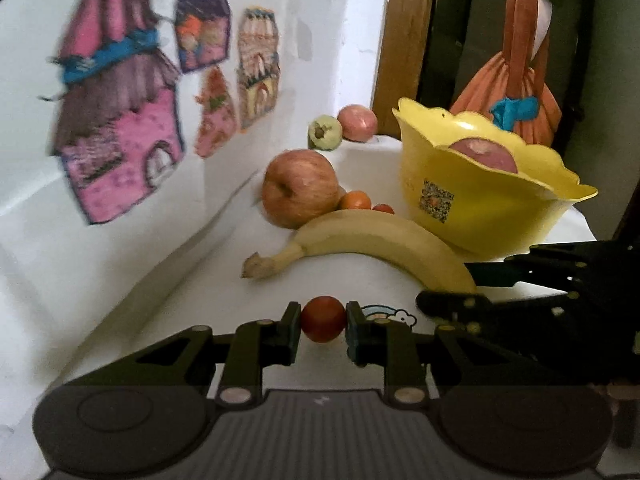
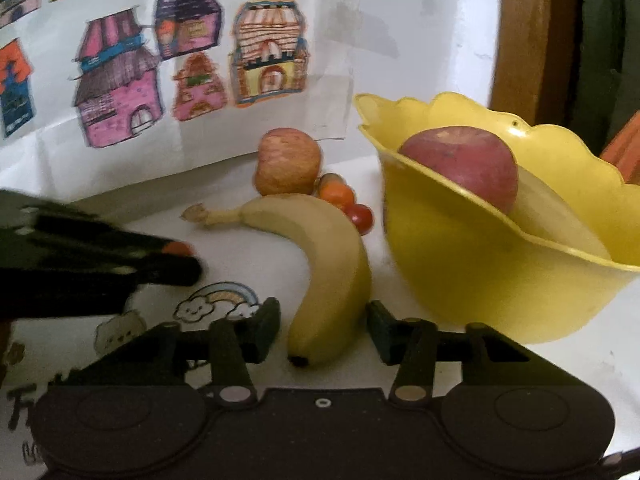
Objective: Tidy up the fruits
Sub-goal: 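Grasp a red cherry tomato with the left tool while the right tool grasps the yellow banana, then carry the tomato with the left tool and banana with the right tool over the bowl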
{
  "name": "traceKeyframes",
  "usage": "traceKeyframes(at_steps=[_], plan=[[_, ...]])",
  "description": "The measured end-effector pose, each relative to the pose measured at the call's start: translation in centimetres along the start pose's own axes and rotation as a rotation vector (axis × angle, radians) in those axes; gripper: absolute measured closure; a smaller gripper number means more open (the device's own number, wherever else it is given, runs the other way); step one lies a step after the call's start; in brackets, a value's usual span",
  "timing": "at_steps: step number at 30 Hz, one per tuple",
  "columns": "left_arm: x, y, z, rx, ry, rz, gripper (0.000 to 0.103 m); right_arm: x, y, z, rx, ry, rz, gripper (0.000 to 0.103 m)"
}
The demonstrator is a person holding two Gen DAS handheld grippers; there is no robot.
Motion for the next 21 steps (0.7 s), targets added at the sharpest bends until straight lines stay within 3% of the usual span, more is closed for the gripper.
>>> traceKeyframes(at_steps=[8, 18, 21], plan=[[0.1, -0.1, -3.0, 0.026, 0.004, -0.004, 0.077, -0.2, 1.0, -1.9, -0.014, 0.003, 0.007, 0.062], [0.7, 1.1, -6.7, 0.054, 0.033, -0.036, 0.077, -0.4, 4.6, -10.3, -0.074, -0.031, 0.013, 0.061], [0.8, 1.2, -7.3, 0.060, 0.034, -0.037, 0.077, -0.7, 5.2, -11.6, -0.060, -0.044, -0.024, 0.056]])
Point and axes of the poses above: each gripper's, at about its wrist camera, not at the fingertips, and z roughly the way its jaws point, x to its right, y to its underside, the point moved 4 cm from there along z, roughly the way its jaws point, and after that the axes turned 11 degrees about x, right-handed, at the moved point
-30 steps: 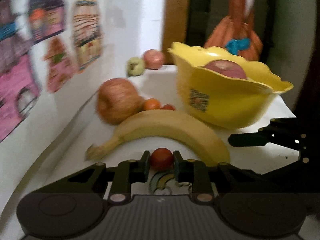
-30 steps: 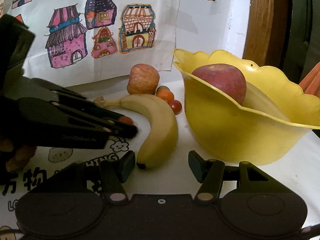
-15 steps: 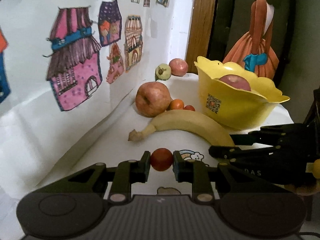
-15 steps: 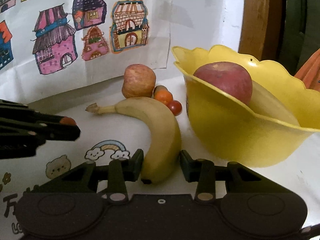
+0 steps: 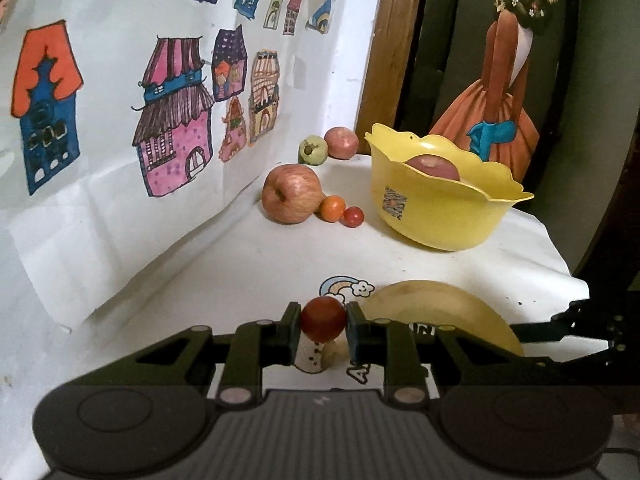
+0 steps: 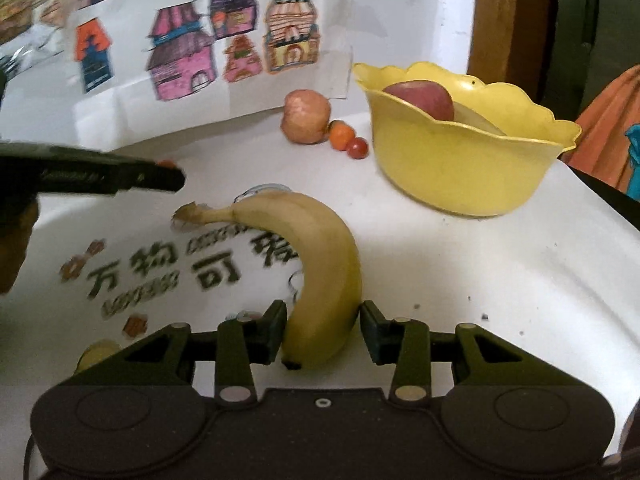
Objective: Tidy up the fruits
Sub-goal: 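Carry the tomato with the left tool and banana with the right tool over the bowl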
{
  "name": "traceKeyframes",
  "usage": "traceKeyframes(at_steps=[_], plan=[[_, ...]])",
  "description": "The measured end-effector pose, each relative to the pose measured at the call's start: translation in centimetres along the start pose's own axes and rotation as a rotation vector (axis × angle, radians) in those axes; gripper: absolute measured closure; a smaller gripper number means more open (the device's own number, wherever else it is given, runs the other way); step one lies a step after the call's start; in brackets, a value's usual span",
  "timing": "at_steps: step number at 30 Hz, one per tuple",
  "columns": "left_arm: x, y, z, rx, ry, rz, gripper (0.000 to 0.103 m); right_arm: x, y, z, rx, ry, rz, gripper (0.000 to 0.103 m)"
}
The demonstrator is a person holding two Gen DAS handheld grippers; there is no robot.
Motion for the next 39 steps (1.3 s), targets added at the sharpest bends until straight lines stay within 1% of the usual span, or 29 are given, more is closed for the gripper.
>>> traceKeyframes(at_steps=[2, 5, 7, 9, 10, 12, 13, 14, 17, 21, 24, 26, 28, 33, 39], plan=[[0.1, 0.0, -0.2, 0.004, -0.003, -0.009, 0.077, -0.2, -0.3, 0.3, 0.010, 0.008, -0.032, 0.046], [0.2, -0.1, -0.3, 0.011, -0.011, -0.013, 0.077, -0.3, -1.0, 2.0, 0.017, -0.012, -0.052, 0.040], [0.4, -0.1, -0.4, 0.012, -0.014, -0.010, 0.077, -0.3, -1.3, 3.2, 0.013, -0.027, -0.052, 0.040], [0.5, -0.2, -0.4, 0.012, -0.015, -0.009, 0.077, -0.2, -1.3, 4.4, -0.009, -0.042, -0.045, 0.044], [0.5, -0.2, -0.4, 0.012, -0.016, -0.009, 0.077, -0.1, -1.2, 4.7, -0.005, -0.047, -0.027, 0.046], [0.6, -0.3, -0.5, 0.014, -0.018, -0.007, 0.077, -0.1, -1.3, 5.0, -0.002, -0.050, -0.021, 0.047], [0.7, -0.4, -0.5, 0.015, -0.019, -0.005, 0.077, 0.0, -1.3, 5.1, 0.001, -0.046, -0.022, 0.052], [0.8, -0.5, -0.5, 0.016, -0.020, -0.003, 0.077, 0.1, -1.2, 5.1, 0.006, -0.041, -0.023, 0.062], [1.1, -0.8, -0.5, 0.019, -0.020, -0.003, 0.077, 0.2, -1.1, 4.8, 0.009, -0.043, -0.032, 0.063], [2.1, -1.4, -0.7, 0.033, -0.013, 0.009, 0.077, -0.4, -0.9, 3.9, 0.035, -0.010, -0.101, 0.064], [3.0, -1.9, -1.1, 0.048, -0.005, 0.020, 0.077, -0.6, -0.6, 2.7, 0.066, 0.029, -0.170, 0.064], [3.6, -2.2, -1.2, 0.055, 0.001, 0.021, 0.077, -0.7, -0.5, 1.5, 0.094, 0.079, -0.228, 0.064], [4.1, -2.4, -1.4, 0.065, 0.005, 0.025, 0.077, -0.6, -0.4, 0.4, 0.122, 0.109, -0.259, 0.064], [5.3, -2.8, -1.4, 0.076, 0.019, 0.034, 0.077, 0.1, -0.4, -2.0, 0.180, 0.172, -0.286, 0.064], [6.1, -4.1, -0.8, 0.101, 0.027, 0.032, 0.077, 1.7, -1.5, -4.7, 0.271, 0.199, -0.209, 0.064]])
Point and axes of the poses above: each gripper's, at about its wrist camera, not at the fingertips, and z roughly the way its jaws point, x to its right, y to its underside, the point moved 4 cm from there along z, roughly the way its jaws point, and after that the axes turned 11 degrees about x, right-handed, at the moved point
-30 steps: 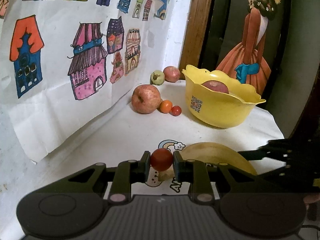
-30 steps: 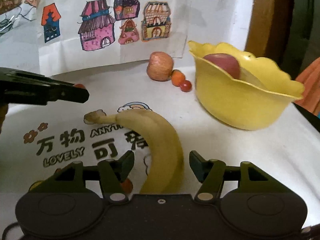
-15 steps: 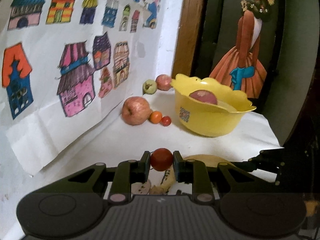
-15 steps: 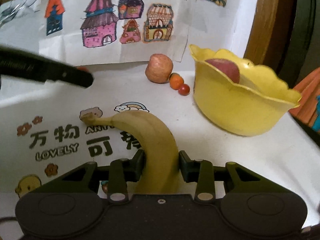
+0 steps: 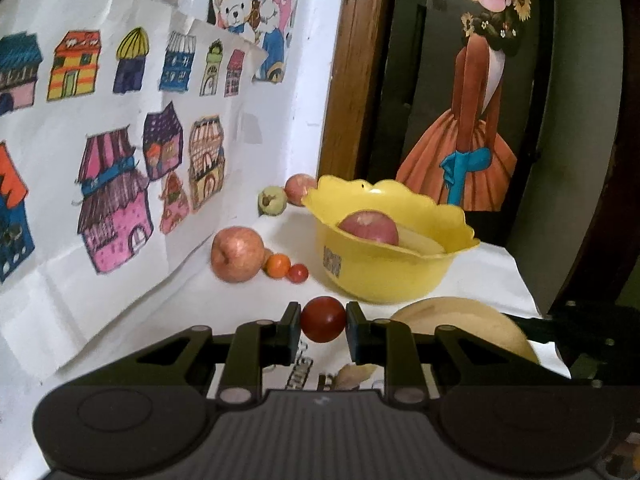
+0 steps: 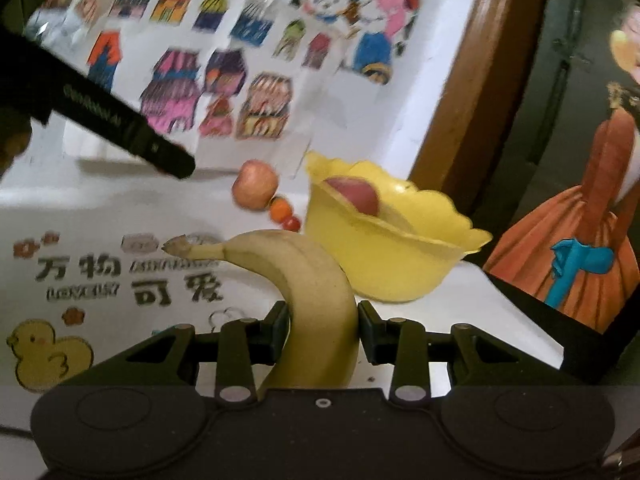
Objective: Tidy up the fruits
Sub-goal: 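Carry the tomato with the left tool and banana with the right tool over the bowl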
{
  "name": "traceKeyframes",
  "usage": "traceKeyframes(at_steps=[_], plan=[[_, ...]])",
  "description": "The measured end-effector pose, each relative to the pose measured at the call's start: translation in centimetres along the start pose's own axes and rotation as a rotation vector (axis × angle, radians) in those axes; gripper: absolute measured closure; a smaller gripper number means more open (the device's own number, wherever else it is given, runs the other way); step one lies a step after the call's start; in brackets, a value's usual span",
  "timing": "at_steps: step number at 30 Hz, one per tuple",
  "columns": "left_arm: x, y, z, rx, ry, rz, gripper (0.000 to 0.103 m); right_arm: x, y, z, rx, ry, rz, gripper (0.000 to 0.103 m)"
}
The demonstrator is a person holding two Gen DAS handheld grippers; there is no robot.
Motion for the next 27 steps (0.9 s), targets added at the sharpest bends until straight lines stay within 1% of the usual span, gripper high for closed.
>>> traceKeyframes(at_steps=[3, 6, 9, 13, 15, 19, 22, 27], plan=[[0.1, -1.0, 0.6, 0.019, -0.004, -0.002, 0.077, 1.2, -0.9, -0.8, 0.040, 0.020, 0.034, 0.064], [0.2, -2.5, 1.2, 0.055, -0.008, -0.009, 0.077, 2.8, -2.1, -1.1, 0.070, 0.030, 0.078, 0.064], [0.4, -4.1, 1.8, 0.102, -0.016, -0.018, 0.077, 4.8, -3.5, -0.5, 0.085, 0.045, 0.116, 0.064], [0.9, -6.4, 3.5, 0.169, -0.024, -0.021, 0.077, 7.0, -5.4, 0.7, 0.121, 0.078, 0.127, 0.064], [1.2, -7.3, 4.7, 0.191, -0.027, -0.018, 0.077, 8.4, -6.2, 1.6, 0.133, 0.088, 0.169, 0.064], [1.8, -8.1, 7.4, 0.204, -0.016, -0.022, 0.077, 11.0, -7.6, 4.3, 0.159, 0.120, 0.257, 0.064], [1.9, -8.2, 9.7, 0.203, -0.019, -0.032, 0.077, 12.5, -7.8, 6.8, 0.162, 0.133, 0.309, 0.064], [1.7, -7.5, 13.1, 0.177, -0.036, -0.033, 0.077, 13.8, -6.9, 10.6, 0.127, 0.126, 0.408, 0.064]])
Point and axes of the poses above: each gripper's, at about its wrist camera, not at the fingertips, and z roughly the way its jaws point, x to its right, y to its underside, the point moved 4 cm from there along z, roughly the way its jaws point, and after that the axes turned 11 degrees about x, right-handed, at the moved point
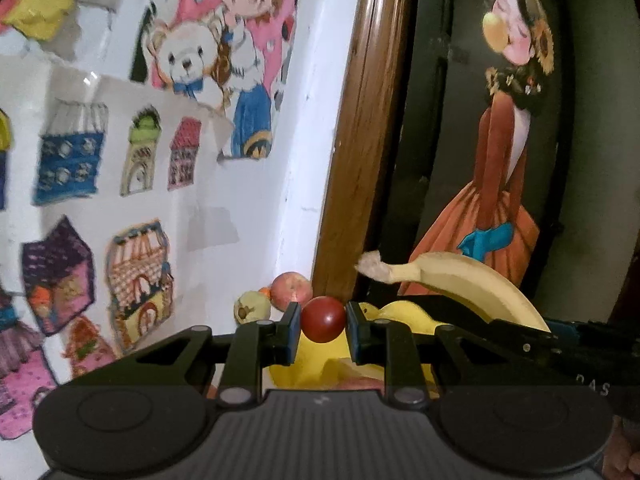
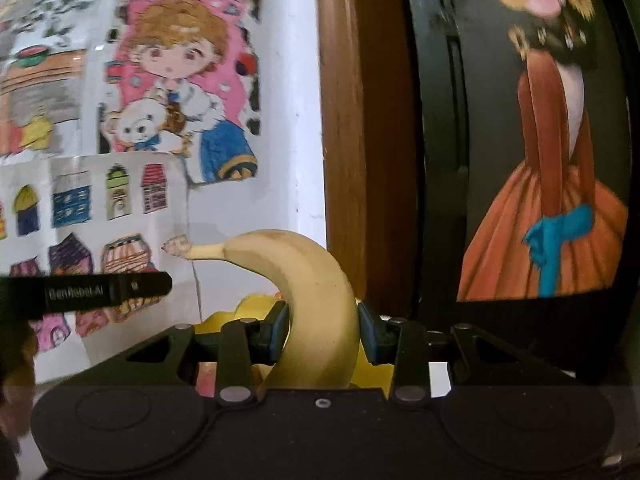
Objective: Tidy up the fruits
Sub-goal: 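Carry the tomato with the left tool and banana with the right tool over the bowl, then open both tools to drop the tomato and banana into the bowl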
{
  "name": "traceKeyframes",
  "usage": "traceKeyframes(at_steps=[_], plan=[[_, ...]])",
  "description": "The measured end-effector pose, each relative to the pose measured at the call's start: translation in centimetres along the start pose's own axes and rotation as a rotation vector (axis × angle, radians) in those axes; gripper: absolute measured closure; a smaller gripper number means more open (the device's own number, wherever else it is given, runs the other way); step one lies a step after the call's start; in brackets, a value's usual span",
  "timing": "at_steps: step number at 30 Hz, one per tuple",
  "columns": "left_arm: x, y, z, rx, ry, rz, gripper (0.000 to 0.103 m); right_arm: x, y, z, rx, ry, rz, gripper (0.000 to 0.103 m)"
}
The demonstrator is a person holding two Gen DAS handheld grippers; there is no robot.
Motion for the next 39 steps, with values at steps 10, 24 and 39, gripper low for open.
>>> traceKeyframes(at_steps=[10, 24, 39], plan=[[0.5, 2.3, 3.6, -0.051, 0.019, 0.052, 0.077, 1.1, 2.8, 3.8, -0.088, 0.006, 0.057, 0.064], [1.0, 3.8, 5.3, -0.105, 0.044, 0.059, 0.077, 1.7, 4.5, 5.3, -0.158, 0.017, 0.092, 0.064], [0.1, 4.2, 4.9, -0.113, 0.031, 0.020, 0.057, 0.9, 4.5, 5.3, -0.135, 0.015, 0.061, 0.063]])
Point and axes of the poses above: each gripper's, at about its wrist camera, not at the fingertips, and z roughly the way its jaws point, x to its right, y to its underside, the point moved 4 cm from there along z, roughly the way its jaws point, and after that the axes turned 11 degrees about x, right-handed, at the moved point
